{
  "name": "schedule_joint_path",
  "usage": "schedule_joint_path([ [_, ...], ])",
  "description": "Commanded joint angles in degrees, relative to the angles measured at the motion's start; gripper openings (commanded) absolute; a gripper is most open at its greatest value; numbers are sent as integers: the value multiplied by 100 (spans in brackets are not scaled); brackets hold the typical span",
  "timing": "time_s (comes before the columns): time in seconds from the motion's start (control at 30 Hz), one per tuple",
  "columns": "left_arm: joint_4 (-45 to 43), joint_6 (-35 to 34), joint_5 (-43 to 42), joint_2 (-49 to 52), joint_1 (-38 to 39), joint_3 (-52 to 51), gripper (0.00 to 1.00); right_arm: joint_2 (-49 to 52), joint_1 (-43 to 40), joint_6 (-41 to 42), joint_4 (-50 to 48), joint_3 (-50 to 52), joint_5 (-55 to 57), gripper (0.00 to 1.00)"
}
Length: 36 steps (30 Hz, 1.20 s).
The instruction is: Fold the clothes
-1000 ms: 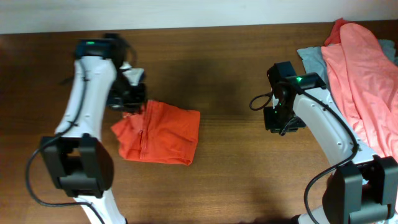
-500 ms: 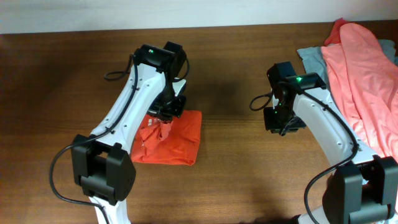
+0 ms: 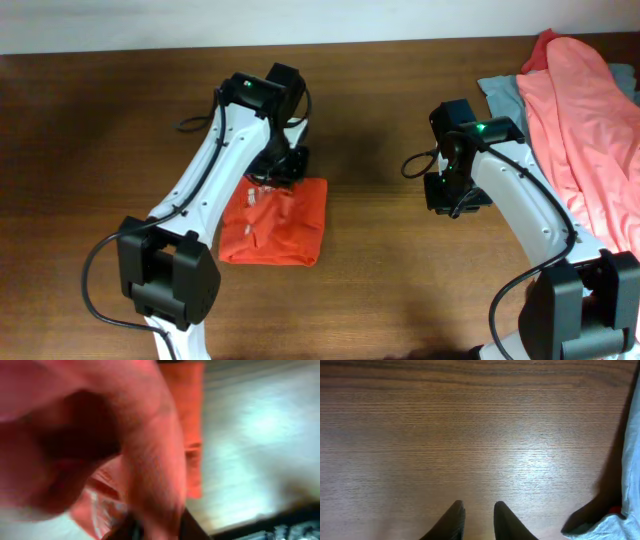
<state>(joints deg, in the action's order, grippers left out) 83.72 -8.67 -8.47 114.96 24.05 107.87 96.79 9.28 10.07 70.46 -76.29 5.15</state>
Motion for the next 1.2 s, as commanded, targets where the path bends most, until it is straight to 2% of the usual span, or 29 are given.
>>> schedule_joint_path([
  [0.0, -92, 570, -579, -142, 286, 76, 42, 9, -35, -39, 7, -22, 109, 25],
  [0.07, -92, 570, -570, -142, 291, 76, 47, 9, -35, -39, 9, -22, 92, 25],
  [0.2, -94, 570, -457, -166, 57, 85, 47, 9, -35, -44, 11, -22, 7, 25],
  [0.4, -221, 570, 144, -197, -588, 107, 47, 9, -33, -293, -33, -22, -424, 26],
  [0.5, -710, 575, 275, -188, -1067, 103, 56, 9, -28, -656, -85, -22, -1139, 26],
  [0.63, -1331, 999, 337, -116, -1475, 103, 58, 9, 2, -1475, 7, -15, -2833, 25],
  [0.73, -1788, 1362, 328, 50, -1641, 103, 58, 9, 203, -1567, -2, -11, -3519, 24],
  [0.87, -2177, 1915, 33, 542, -1672, 103, 57, 11, 907, -1491, -85, 4, -3665, 24],
  [1.0, -2286, 1908, 31, 992, -1672, 103, 57, 11, 1526, -951, -396, 44, -3665, 24],
  [1.17, -2262, 1904, 31, 1488, -1672, 103, 57, 61, 2485, -31, -1569, 98, -3639, 28],
])
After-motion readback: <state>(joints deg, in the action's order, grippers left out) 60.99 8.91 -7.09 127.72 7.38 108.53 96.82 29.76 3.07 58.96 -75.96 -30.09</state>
